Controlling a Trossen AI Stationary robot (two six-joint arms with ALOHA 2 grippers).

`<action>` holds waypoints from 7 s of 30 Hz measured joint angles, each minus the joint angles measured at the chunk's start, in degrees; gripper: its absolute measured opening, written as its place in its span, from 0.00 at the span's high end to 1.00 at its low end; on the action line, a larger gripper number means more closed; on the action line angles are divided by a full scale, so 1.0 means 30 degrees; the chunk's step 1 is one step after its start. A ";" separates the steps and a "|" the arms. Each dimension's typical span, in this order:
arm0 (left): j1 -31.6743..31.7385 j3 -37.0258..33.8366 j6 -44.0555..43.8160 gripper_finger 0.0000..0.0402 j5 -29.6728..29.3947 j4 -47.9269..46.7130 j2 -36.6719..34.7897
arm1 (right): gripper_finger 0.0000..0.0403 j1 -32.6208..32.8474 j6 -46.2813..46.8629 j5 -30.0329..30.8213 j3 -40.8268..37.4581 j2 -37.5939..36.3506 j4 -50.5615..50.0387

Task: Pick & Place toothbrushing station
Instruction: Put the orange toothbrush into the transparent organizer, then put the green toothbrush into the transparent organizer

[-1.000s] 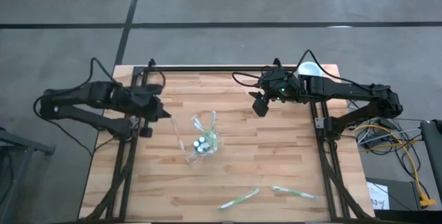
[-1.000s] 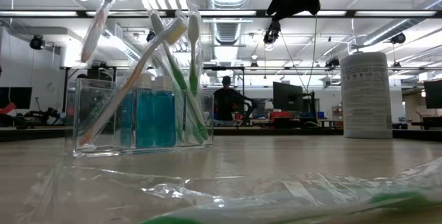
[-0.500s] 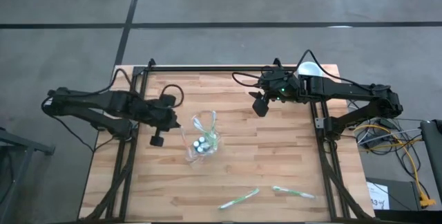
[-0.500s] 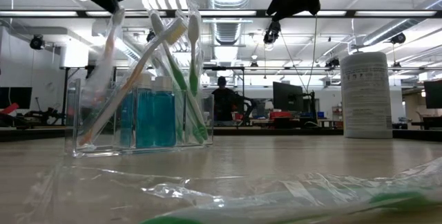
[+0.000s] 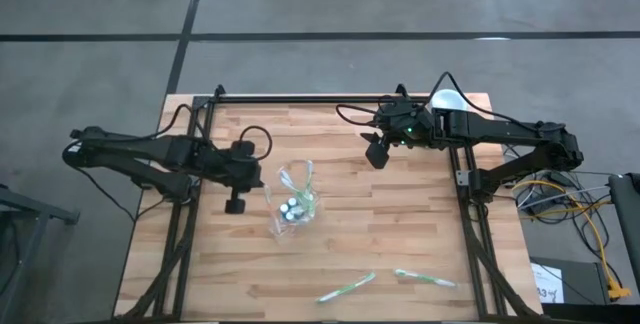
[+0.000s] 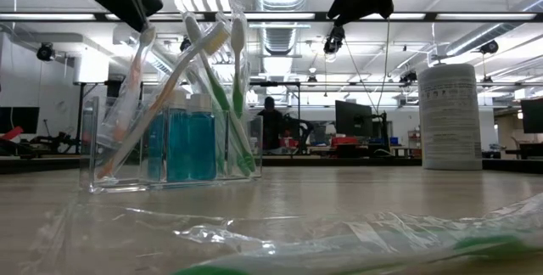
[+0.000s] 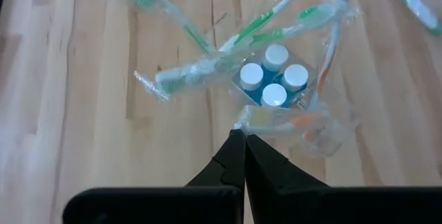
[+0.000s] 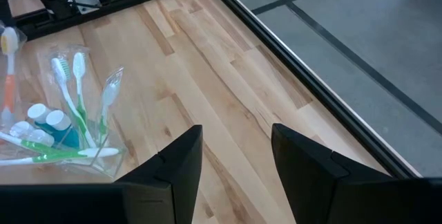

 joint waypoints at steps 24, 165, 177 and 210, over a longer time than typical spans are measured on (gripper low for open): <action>-0.0825 -0.2821 -0.1180 0.77 -0.0307 0.2018 -0.0029 | 0.58 0.0000 0.0000 -0.0004 0.0000 0.0000 0.0000; -0.0818 -1.7449 0.0654 0.55 -0.2113 1.2196 -1.8899 | 0.58 0.0002 0.0384 0.0033 0.0004 0.0000 0.0771; -0.0821 -1.7449 0.0654 0.55 -0.2113 1.2182 -1.8899 | 0.58 0.0081 0.0751 -0.0609 0.0000 0.0000 0.0783; -0.0823 -1.7471 0.0654 0.55 -0.2135 1.2225 -1.8870 | 0.58 0.8493 1.0771 0.7410 -0.1246 0.0503 -0.4529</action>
